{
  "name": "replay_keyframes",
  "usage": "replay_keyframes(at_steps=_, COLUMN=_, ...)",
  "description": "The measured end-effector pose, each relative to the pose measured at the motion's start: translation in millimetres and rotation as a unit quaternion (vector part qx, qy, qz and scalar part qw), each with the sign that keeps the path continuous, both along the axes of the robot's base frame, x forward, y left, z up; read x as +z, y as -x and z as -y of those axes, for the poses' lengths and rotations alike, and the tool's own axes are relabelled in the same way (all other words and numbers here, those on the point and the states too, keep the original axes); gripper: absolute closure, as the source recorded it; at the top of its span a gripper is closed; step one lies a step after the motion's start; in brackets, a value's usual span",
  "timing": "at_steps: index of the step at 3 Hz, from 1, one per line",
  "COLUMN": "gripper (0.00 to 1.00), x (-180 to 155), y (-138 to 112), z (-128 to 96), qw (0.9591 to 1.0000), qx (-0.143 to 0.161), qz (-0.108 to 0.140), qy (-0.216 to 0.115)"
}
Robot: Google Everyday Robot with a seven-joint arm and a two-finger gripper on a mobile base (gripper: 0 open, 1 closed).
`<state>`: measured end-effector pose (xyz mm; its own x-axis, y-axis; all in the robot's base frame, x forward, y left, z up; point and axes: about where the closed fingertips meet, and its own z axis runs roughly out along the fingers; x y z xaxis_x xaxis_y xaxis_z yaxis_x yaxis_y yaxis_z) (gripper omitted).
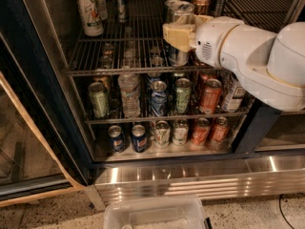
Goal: Pick redbull can from top shelf of fridge
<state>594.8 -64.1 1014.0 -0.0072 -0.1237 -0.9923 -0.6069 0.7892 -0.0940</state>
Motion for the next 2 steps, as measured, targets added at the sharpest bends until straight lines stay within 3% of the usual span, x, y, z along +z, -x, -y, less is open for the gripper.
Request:
replay_keyframes(at_steps=1, gripper=1.0, x=2.3, y=23.3, z=-1.3, qw=0.9998, qx=0.016, qz=-0.005, qy=0.008)
replay_keyframes(at_steps=2, gripper=1.0, x=2.3, y=23.3, z=-1.3, qw=0.9998, qx=0.016, qz=-0.005, qy=0.008)
